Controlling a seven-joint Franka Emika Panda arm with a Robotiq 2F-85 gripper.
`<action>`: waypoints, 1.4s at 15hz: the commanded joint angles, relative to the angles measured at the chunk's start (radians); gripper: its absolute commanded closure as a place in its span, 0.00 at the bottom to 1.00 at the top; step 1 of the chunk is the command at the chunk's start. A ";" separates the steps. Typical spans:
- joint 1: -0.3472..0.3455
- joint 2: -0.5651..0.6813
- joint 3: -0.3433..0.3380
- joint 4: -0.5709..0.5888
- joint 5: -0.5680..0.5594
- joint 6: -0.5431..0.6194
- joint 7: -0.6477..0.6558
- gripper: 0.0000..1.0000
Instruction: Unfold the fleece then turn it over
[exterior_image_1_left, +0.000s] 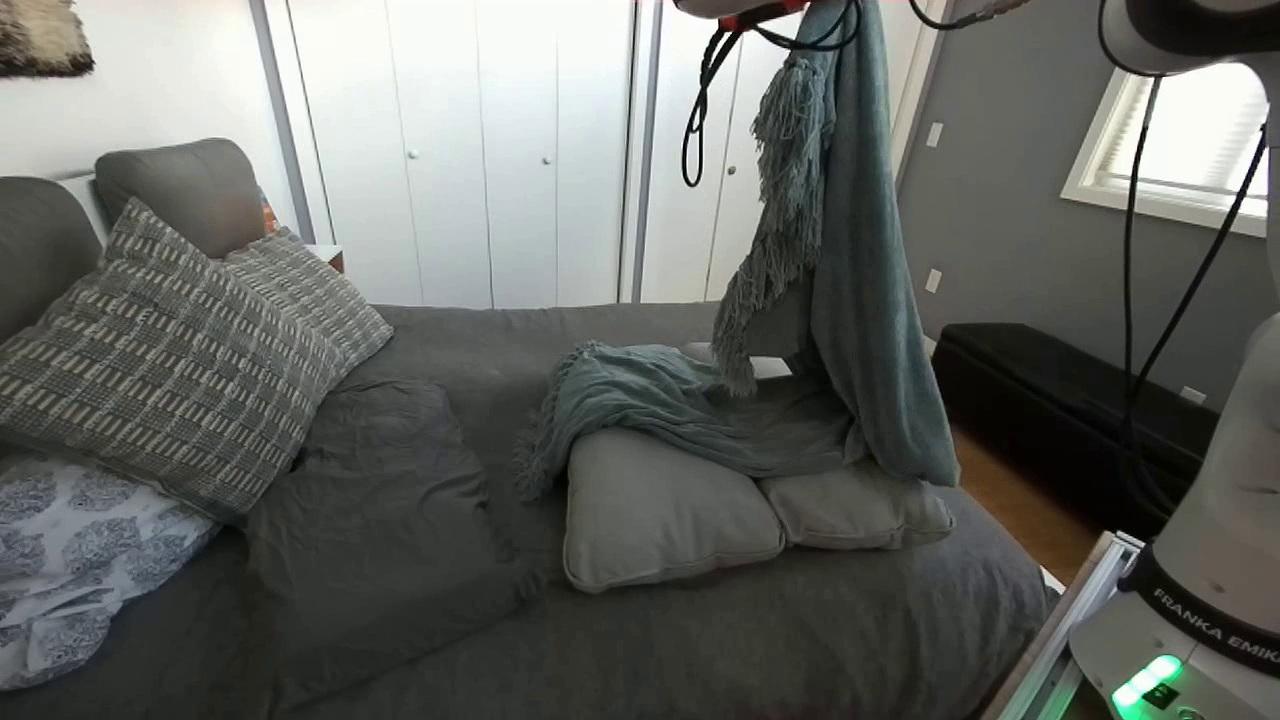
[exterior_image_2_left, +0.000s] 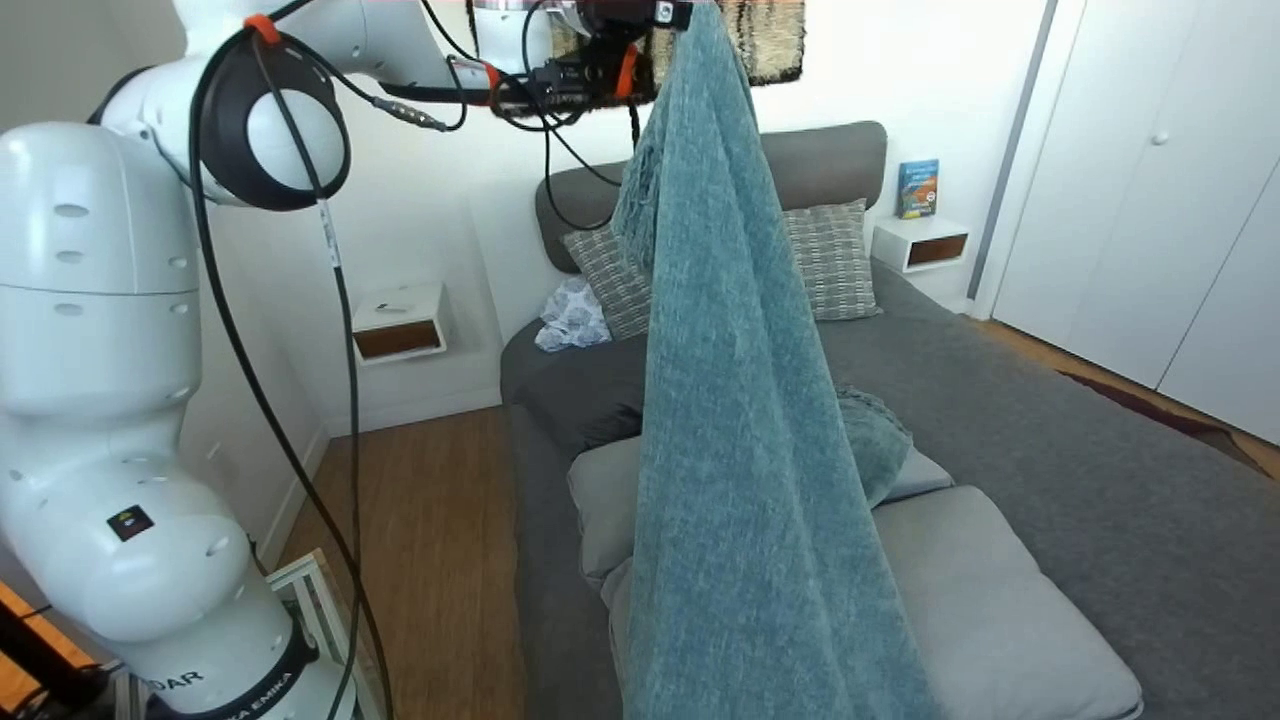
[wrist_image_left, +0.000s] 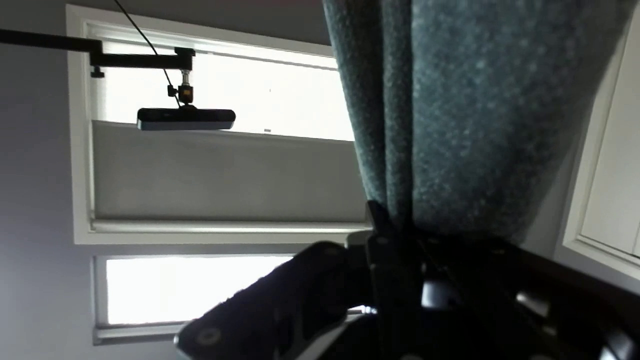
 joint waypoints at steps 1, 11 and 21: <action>0.005 0.008 -0.001 0.042 -0.018 -0.017 0.003 0.94; 0.045 0.192 0.028 0.378 -0.021 0.001 0.111 0.99; 0.119 0.323 0.048 0.722 0.311 -0.059 0.250 0.99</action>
